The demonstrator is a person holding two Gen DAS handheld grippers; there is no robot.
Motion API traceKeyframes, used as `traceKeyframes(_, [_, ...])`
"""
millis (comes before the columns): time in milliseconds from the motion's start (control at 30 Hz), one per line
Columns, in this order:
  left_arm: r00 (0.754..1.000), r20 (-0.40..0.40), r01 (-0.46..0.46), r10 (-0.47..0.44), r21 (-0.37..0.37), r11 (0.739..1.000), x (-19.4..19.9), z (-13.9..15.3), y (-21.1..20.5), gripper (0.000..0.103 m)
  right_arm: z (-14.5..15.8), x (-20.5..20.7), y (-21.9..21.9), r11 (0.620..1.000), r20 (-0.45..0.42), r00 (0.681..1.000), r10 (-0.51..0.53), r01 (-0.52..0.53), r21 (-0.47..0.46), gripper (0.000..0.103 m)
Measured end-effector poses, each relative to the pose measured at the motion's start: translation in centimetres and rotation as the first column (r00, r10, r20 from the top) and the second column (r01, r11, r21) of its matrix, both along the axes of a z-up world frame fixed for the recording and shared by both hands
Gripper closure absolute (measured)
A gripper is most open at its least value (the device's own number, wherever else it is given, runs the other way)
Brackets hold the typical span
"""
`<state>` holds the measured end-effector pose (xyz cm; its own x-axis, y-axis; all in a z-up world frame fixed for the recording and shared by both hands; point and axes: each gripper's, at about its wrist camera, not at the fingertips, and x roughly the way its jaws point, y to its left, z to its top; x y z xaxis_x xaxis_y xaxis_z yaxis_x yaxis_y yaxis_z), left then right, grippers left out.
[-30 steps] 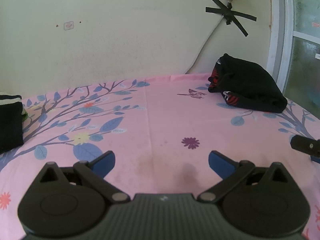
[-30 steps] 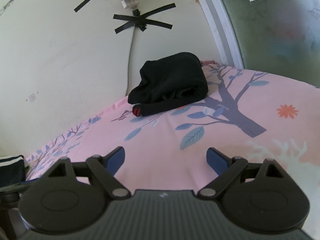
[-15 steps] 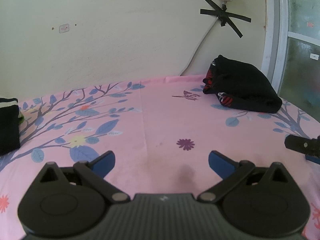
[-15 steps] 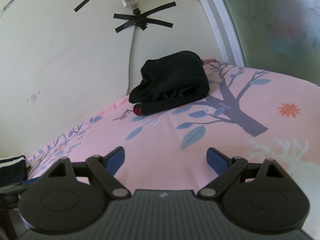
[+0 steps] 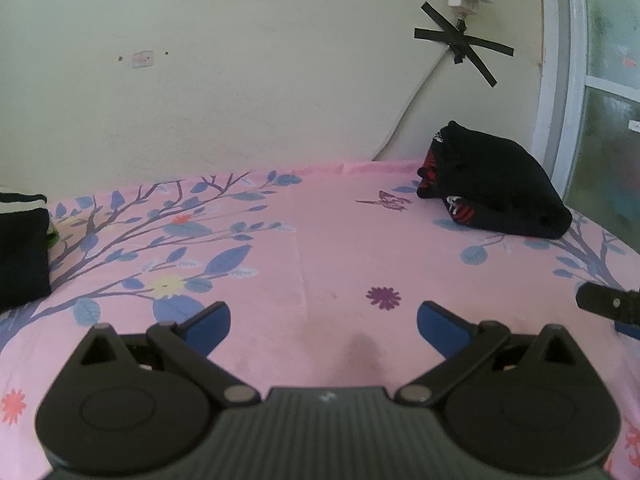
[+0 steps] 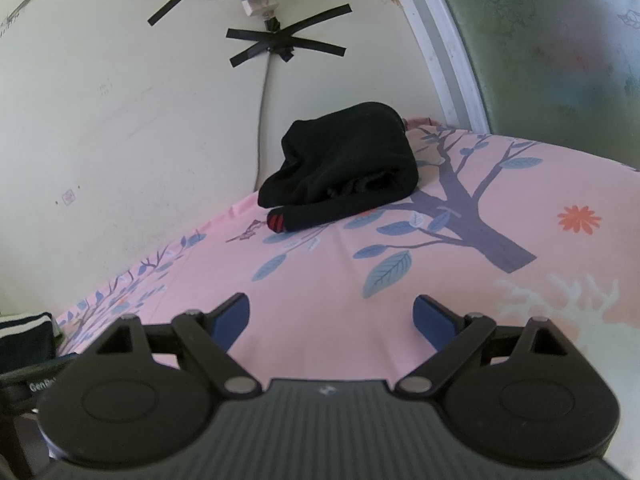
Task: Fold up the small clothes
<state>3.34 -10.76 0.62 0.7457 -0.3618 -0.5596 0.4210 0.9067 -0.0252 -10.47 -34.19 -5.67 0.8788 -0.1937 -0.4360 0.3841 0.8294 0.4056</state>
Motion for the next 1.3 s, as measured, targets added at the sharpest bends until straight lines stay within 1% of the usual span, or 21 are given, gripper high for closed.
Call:
traceKeyframes(200, [1.000,0.014,-0.002,0.002,0.001,1.000,-0.09,0.13,0.00,0.000,0.01,0.01,-0.01,1.000,0.001,1.000,0.001,-0.001,0.001,0.015])
traceKeyframes(733, [0.999,0.042,-0.024,0.022,0.058,0.998,-0.23,-0.03,-0.32,0.000,-0.07,0.02,-0.04,1.000,0.001,1.000,0.002,-0.002,0.001,0.015])
traceKeyframes(1033, [0.999,0.031,-0.031,0.029,0.061,0.998,-0.04,-0.04,-0.09,0.000,-0.09,0.04,-0.05,1.000,0.001,1.000,0.002,-0.002,0.001,0.015])
traceKeyframes(1300, [1.000,0.026,-0.019,0.017,0.071,0.997,0.04,-0.16,-0.12,0.000,-0.09,0.06,-0.04,1.000,0.001,1.000,0.001,-0.001,0.002,0.015])
